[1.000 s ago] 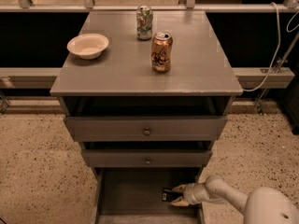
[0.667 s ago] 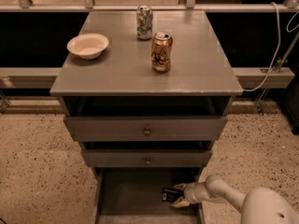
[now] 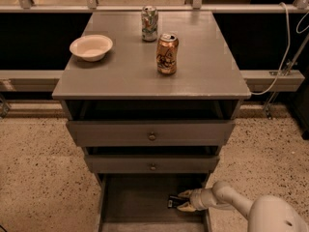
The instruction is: Pick rxbar chocolate from bottom drawer and place on counter
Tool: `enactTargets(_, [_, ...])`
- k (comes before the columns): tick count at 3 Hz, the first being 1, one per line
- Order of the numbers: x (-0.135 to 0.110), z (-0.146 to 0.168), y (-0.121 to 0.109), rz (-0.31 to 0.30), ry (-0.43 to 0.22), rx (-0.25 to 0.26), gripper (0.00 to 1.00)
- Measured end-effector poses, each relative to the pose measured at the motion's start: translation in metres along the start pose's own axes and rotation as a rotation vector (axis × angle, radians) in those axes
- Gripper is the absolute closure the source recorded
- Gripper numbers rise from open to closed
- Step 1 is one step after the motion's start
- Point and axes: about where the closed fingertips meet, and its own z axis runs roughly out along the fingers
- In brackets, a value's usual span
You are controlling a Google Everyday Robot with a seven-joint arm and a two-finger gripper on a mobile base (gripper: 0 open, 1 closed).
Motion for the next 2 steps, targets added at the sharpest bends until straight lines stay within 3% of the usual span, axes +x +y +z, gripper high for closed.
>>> enactTargets(2, [-0.0005, -0.0013, 0.0000, -0.001, 0.000, 0.000, 1.00])
